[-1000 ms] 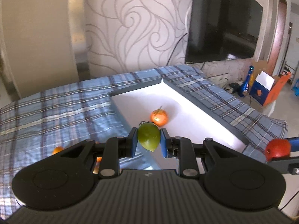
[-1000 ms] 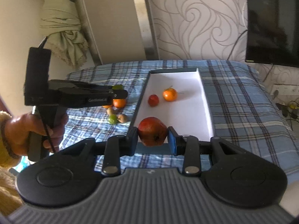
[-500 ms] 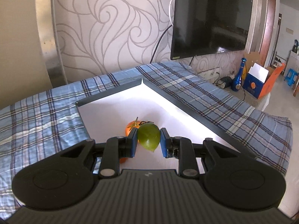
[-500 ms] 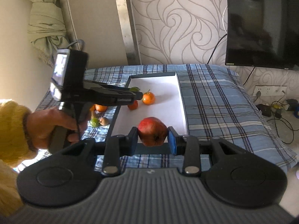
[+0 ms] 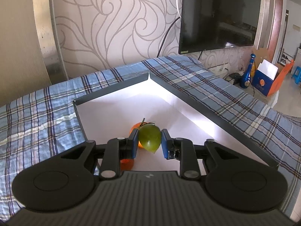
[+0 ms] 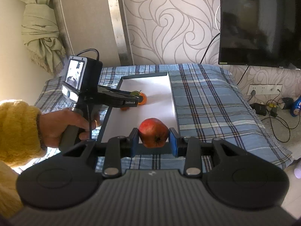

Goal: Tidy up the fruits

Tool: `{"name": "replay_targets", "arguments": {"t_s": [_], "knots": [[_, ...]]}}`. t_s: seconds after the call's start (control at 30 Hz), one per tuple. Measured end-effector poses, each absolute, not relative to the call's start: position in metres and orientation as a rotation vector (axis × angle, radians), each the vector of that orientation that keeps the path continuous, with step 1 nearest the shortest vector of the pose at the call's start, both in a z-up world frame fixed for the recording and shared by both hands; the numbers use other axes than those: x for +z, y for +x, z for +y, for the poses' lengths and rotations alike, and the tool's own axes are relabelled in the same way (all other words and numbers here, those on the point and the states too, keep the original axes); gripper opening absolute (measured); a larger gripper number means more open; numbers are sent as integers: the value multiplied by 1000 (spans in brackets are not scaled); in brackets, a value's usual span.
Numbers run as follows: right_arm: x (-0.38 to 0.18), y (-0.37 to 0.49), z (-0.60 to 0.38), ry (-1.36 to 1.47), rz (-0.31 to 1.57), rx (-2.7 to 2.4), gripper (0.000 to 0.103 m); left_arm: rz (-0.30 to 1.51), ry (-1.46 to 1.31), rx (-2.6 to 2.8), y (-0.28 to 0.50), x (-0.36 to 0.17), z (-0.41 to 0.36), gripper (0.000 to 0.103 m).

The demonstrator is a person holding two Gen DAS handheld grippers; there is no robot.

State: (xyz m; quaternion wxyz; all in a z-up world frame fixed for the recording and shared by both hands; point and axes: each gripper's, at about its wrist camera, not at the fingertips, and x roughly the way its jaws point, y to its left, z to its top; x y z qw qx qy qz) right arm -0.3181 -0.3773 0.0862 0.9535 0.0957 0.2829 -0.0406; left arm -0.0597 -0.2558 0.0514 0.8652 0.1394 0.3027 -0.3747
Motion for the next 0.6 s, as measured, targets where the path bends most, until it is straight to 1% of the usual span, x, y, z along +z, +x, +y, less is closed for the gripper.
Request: {"name": "replay_targets", "arguments": {"t_s": [0.37,0.4,0.43,0.47,0.5,0.53,0.6], "knots": [[89,-316,-373,177,563,-52,37,652,312,-753,-58,47,-257,31],[89,-316,-373,174,563,-47,37,646,311,-753,-58,49,-257,35],[90,-315,-373,173,562,-43,37,638,310,-748,-59,51,-257,49],[90,-315,-372,173,561,-39,37,627,310,-741,-60,53,-256,57],[91,-314,-371,172,559,-35,37,613,309,-734,-61,56,-256,70],[91,-314,-371,171,558,-30,37,597,305,-730,-63,59,-254,74],[90,-312,-371,170,557,-18,37,577,301,-733,-66,64,-252,74]]}}
